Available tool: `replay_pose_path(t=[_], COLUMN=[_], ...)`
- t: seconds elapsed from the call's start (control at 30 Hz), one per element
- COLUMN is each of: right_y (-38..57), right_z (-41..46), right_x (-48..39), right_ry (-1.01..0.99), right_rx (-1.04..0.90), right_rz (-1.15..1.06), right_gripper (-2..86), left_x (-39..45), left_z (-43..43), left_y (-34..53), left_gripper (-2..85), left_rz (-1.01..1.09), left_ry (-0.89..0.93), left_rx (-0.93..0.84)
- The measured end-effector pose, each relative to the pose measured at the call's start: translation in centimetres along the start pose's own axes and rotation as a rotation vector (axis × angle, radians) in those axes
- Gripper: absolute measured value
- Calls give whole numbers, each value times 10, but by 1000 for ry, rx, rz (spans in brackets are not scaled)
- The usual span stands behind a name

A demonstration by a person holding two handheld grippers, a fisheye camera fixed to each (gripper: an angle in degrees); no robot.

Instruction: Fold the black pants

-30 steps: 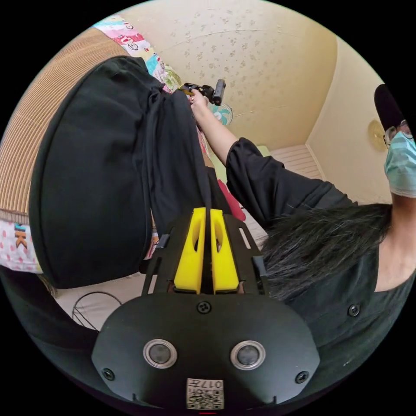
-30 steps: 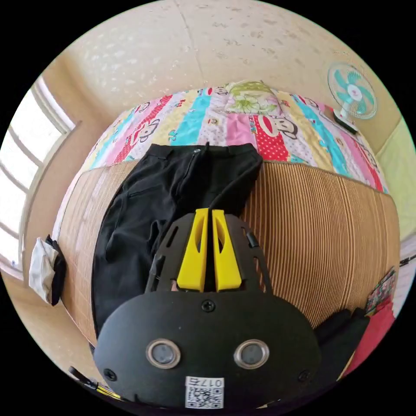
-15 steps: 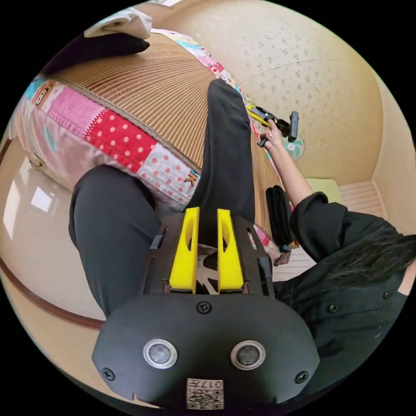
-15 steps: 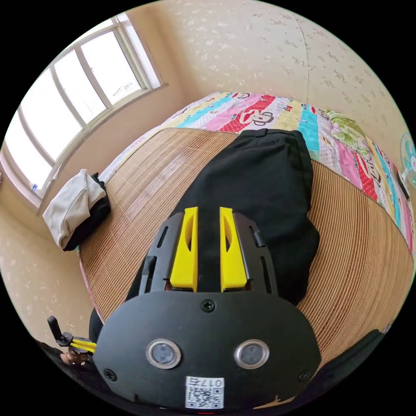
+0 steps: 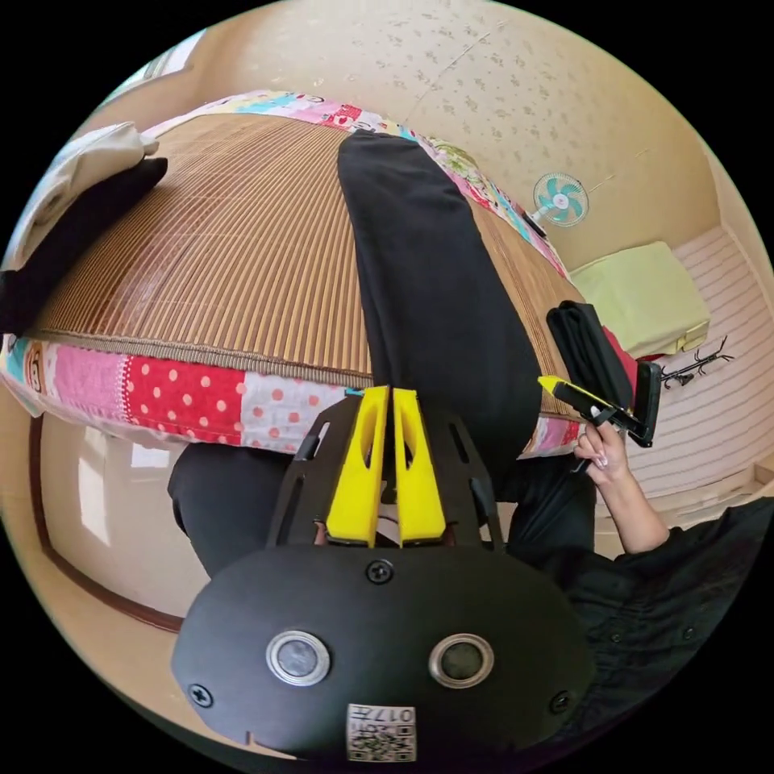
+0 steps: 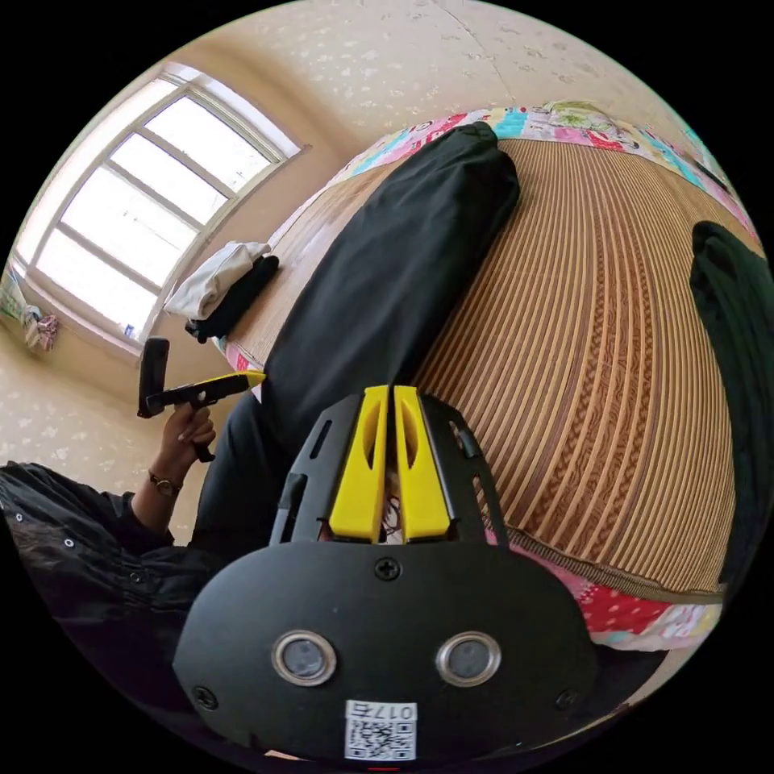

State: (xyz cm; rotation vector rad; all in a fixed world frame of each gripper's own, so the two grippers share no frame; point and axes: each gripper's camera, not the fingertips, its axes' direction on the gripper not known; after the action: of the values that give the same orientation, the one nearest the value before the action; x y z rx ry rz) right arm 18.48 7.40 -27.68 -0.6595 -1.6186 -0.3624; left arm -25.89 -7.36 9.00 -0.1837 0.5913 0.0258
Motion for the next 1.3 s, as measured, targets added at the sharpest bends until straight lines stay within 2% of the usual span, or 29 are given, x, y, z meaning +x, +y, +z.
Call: replay_pose_path(t=[0.13,0.27,0.4,0.6,0.73,0.83,0.97,1.03,1.07,1.2,1.3], right_y=[6,8,10,-13,-21,-26,-32,-37,-38,-51,-57], right_z=[-24,-31,-14,-1,-4,-1,-6,-14,-15,-15,-18], right_x=[4,2,13,13,12,17,12,2,0,3,9], right_ry=[-95,-103,-69,2,-53,-62,-21,5,9,-4,-44], right_rx=[85,137,126,26,38,48,57,70,71,61,60], right_rz=[43,79,141,58,50,91,89,45,40,60,84], right_gripper=[10,9,14,42,69,50,23,15,15,13,12], left_x=[10,14,19,34,42,41,42,49,51,47,48], left_z=[-2,-7,19,29,23,37,26,22,25,35,34], left_y=[9,12,11,17,26,28,30,30,29,29,30], left_gripper=[0,2,65,56,96,82,19,9,10,40,58], left_rz=[14,-30,-24,-68,-77,-81,-132,-70,-61,-136,-114], left_ry=[122,23,85,-29,-83,-71,-114,-48,3,-116,-65], left_rx=[1,13,-39,-22,14,7,22,17,-4,-9,18])
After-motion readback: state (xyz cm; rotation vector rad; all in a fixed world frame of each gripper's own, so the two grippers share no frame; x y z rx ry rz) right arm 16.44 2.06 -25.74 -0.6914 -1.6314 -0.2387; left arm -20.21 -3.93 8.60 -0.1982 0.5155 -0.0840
